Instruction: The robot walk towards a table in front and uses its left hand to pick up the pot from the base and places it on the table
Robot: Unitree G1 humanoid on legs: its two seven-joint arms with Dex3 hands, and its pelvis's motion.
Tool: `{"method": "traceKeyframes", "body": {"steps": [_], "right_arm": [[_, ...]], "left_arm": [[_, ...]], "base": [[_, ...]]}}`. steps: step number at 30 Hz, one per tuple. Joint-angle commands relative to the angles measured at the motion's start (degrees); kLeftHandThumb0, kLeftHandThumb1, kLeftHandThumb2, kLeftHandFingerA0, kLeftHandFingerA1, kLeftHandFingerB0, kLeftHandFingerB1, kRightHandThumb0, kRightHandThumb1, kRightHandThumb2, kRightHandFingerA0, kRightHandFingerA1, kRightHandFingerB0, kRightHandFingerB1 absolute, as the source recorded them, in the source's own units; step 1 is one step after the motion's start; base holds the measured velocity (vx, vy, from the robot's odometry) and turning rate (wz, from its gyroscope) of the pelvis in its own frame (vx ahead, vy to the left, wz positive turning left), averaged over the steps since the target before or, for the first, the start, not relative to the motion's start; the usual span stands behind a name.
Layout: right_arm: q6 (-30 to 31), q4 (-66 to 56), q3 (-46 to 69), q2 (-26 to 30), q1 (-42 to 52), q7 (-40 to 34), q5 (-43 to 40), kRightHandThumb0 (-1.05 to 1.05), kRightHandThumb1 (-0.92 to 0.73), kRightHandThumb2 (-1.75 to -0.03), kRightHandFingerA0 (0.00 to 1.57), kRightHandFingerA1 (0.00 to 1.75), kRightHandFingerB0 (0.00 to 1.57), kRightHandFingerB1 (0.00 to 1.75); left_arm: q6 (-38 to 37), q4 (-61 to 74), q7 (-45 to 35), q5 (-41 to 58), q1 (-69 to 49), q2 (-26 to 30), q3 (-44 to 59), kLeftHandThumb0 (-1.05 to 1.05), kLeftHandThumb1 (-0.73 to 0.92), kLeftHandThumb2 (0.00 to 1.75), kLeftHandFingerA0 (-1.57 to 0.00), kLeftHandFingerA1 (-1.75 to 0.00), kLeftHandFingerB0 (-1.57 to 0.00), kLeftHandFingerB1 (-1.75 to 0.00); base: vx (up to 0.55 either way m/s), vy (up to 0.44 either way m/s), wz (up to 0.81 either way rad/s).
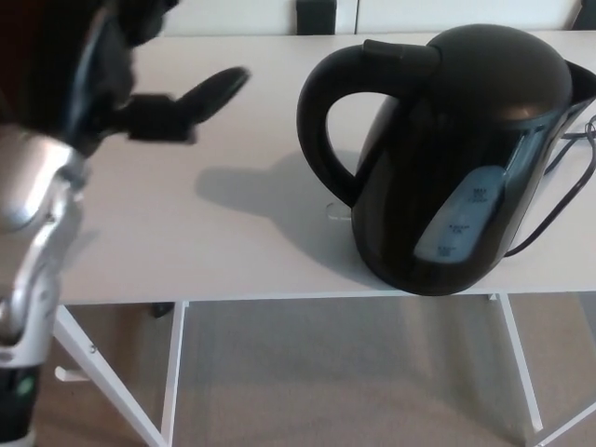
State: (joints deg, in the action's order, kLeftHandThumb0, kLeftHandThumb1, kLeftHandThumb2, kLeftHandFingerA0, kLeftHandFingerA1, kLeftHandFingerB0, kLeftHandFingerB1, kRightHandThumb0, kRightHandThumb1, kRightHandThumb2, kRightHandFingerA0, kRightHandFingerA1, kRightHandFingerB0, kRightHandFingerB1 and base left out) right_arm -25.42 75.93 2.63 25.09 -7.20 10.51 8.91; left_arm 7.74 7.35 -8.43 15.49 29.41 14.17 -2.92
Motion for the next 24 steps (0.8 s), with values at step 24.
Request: {"method": "traceKeyframes", "body": {"steps": [24], "right_arm": [[-1.3,0.2,-2.0,-0.5,0.0,-2.0,1.6,-0.29,0.16,-0.67,0.98,0.88,0.88,0.82]], "left_arm": [[18.2,-14.4,5.1,-13.0,12.4,-11.1,-9.7,-0.28,0.25,0.83,0.00,-0.49,0.00,-0.49]], "base": [[0.00,0.000,0.00]]}}
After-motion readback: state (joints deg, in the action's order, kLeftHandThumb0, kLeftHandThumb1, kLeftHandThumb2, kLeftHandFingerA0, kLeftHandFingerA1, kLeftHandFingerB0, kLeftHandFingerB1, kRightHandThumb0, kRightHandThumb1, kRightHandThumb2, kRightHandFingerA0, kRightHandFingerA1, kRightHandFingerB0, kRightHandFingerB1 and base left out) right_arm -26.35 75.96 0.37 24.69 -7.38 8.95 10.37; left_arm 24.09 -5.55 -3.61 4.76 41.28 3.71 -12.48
